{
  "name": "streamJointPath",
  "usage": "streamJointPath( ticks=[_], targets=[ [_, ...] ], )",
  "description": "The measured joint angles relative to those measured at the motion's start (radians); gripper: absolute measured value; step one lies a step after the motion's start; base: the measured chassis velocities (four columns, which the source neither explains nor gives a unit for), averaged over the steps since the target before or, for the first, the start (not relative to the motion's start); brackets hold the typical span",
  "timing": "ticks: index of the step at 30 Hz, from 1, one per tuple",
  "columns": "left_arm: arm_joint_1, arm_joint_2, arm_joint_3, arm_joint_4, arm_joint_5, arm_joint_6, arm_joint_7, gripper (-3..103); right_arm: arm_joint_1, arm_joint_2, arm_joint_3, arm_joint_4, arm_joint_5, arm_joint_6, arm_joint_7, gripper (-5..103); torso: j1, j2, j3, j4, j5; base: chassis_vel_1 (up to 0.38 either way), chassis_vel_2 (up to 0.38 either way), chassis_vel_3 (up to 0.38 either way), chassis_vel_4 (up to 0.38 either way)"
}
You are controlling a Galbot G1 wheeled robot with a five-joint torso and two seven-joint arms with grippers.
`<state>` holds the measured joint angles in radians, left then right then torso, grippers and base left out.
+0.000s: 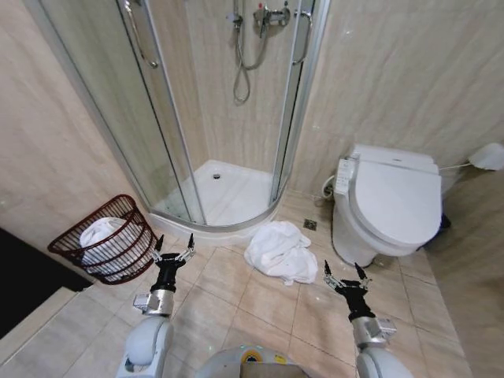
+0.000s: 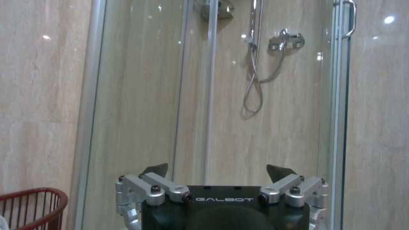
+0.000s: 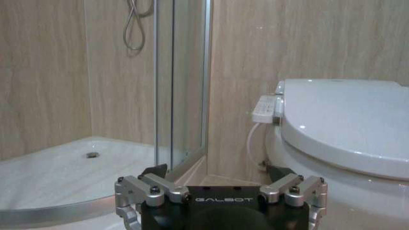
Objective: Discard the used towel into the hamper.
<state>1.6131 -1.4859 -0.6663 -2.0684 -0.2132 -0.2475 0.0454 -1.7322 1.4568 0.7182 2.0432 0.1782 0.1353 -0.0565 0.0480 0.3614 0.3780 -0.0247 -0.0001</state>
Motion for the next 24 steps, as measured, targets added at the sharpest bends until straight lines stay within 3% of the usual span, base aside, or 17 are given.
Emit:
streamJointPath(
  ticks=[24],
  targets=[
    [0.009,-0.007,0.002,-0.003,0.005,-0.015,0.002,100,-0.005,-0.009,0.007,-0.016,-0.003,0.023,-0.003,100,0.0,0.0,0.0,-0.0001,-0.0001,-0.039,0.036,0.036,-0.037]
  ],
)
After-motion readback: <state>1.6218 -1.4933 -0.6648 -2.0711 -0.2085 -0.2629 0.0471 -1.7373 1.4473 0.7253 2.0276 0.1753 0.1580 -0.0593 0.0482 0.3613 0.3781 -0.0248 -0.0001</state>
